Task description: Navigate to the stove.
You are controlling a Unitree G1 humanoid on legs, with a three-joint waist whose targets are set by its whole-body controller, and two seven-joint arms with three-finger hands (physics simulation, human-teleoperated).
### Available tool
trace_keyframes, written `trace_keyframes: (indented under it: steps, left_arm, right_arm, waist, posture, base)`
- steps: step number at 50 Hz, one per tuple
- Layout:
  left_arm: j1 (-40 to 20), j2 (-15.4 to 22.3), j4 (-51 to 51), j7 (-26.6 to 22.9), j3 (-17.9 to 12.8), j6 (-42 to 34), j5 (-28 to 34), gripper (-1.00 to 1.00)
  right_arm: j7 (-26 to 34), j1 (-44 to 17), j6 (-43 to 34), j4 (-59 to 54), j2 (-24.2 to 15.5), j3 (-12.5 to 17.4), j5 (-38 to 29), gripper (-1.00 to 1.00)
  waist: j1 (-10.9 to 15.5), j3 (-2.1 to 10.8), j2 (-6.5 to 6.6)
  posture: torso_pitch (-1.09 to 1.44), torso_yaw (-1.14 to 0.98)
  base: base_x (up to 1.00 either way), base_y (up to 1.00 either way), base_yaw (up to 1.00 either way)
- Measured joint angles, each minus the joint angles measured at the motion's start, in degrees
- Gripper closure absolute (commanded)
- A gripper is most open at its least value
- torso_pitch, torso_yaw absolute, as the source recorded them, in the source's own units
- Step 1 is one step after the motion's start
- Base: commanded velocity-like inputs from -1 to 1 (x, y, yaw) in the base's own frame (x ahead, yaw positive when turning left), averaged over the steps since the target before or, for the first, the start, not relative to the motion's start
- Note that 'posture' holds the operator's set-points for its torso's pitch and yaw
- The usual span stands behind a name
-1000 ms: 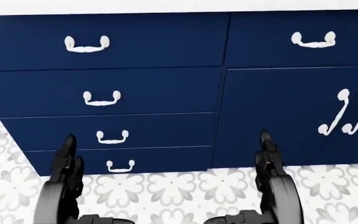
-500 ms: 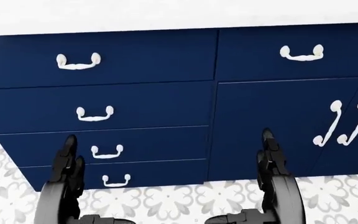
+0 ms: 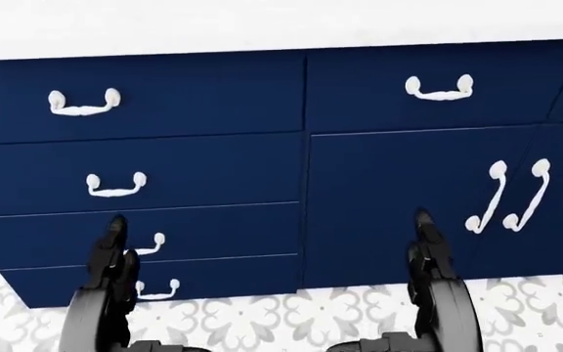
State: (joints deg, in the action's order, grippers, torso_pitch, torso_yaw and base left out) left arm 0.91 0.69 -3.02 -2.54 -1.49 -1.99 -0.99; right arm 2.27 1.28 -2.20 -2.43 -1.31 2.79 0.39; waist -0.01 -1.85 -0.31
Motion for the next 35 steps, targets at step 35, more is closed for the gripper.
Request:
trace_keyframes:
  steps: [35]
  left_arm:
    - [-0.26,0.52,0.65,0.35,-0.75,0.71,0.00,-1.00]
  right_arm:
    - [0.13,-0.51,0.74,0.55,0.54,-0.67,0.29,-1.00]
  waist:
    - [0.93,-0.35,3.93]
  posture:
    - [0.00,0.00]
  base:
    - [0.00,-0.16,0.00]
